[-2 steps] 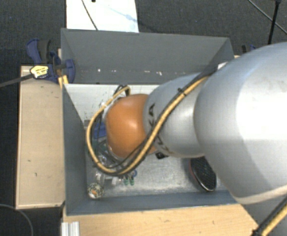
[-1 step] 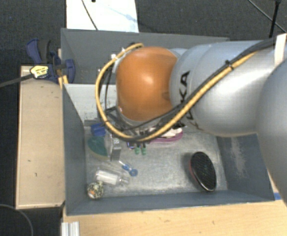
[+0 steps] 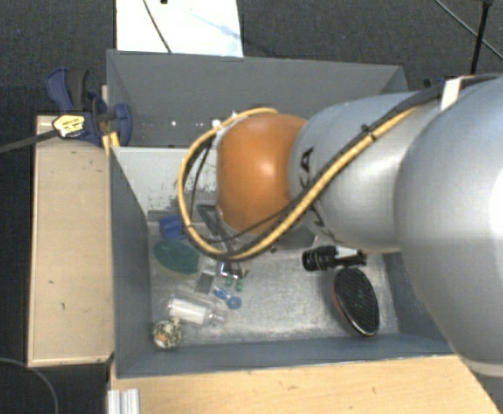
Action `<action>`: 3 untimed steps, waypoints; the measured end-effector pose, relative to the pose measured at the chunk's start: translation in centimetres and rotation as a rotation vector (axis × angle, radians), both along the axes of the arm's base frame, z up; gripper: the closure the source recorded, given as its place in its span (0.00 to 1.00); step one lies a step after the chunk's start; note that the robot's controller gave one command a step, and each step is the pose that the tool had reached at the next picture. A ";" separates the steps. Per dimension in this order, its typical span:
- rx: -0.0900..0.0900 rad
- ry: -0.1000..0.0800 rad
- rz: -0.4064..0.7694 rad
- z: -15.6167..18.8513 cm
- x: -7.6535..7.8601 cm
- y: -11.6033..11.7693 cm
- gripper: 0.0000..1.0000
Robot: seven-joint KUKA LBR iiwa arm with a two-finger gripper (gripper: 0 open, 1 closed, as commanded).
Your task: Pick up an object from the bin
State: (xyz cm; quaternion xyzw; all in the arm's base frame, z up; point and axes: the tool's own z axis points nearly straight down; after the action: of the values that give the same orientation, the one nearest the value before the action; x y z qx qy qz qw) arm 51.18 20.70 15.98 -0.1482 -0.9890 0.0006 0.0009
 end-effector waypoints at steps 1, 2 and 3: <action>0.005 -0.009 0.004 7.4 -1.3 -0.2 1.00; -0.003 0.006 -0.009 -3.9 -3.8 -6.4 1.00; 0.003 -0.005 -0.413 -2.9 1.6 -1.6 1.00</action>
Offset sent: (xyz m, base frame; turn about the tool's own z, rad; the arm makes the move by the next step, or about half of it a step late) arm -0.0141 -0.0019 0.0688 0.0000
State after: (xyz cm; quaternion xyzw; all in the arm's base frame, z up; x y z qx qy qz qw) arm 52.75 19.05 13.08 -0.3476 -0.9376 -0.0015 -0.0011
